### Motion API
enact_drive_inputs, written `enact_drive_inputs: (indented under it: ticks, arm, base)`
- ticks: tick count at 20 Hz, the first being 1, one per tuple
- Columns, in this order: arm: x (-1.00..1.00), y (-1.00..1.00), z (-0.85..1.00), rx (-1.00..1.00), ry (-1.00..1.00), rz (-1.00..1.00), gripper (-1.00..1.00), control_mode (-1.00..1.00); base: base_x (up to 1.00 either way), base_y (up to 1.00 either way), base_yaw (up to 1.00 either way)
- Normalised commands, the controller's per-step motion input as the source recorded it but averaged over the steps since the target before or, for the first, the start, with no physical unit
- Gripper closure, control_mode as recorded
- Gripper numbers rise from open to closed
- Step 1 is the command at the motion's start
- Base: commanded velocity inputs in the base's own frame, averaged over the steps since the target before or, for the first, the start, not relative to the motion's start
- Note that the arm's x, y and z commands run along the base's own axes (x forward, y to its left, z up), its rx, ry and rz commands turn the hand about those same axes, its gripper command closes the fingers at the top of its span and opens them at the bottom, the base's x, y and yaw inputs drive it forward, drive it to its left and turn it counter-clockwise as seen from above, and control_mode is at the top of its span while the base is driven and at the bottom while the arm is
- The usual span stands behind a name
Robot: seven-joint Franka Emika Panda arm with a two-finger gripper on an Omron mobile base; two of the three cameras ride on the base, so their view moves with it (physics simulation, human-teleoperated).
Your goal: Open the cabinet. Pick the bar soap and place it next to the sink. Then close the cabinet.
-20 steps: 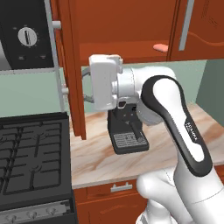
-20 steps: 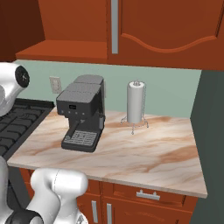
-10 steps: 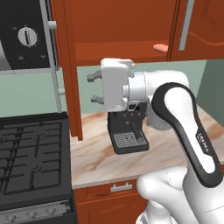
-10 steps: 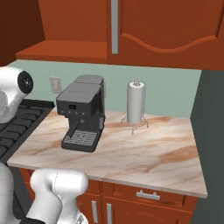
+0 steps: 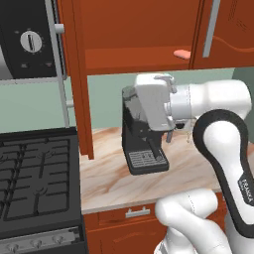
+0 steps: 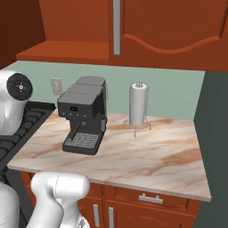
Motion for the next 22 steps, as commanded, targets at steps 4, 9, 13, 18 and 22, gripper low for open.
enact_drive_inputs:
  ticks: [4,9,13,18,22]
  arm:
    - [0.00,-0.66,-0.08,-0.33,0.00,-0.25,-1.00,-1.00]
    - [0.00,-0.75,0.00,-0.37,0.00,-0.29,-1.00,-1.00]
    - [0.00,-0.79,0.00,-0.37,0.00,-0.30,-1.00,-1.00]
    - [0.00,-0.83,0.00,-0.37,0.00,-0.30,-1.00,-1.00]
    - [-0.01,-0.70,0.00,-0.32,-0.01,-0.24,-1.00,-1.00]
  base:
    - [0.00,0.00,0.00]
    - [0.00,0.00,0.00]
    - [0.00,0.00,0.00]
    - [0.00,0.00,0.00]
    - [0.00,0.00,0.00]
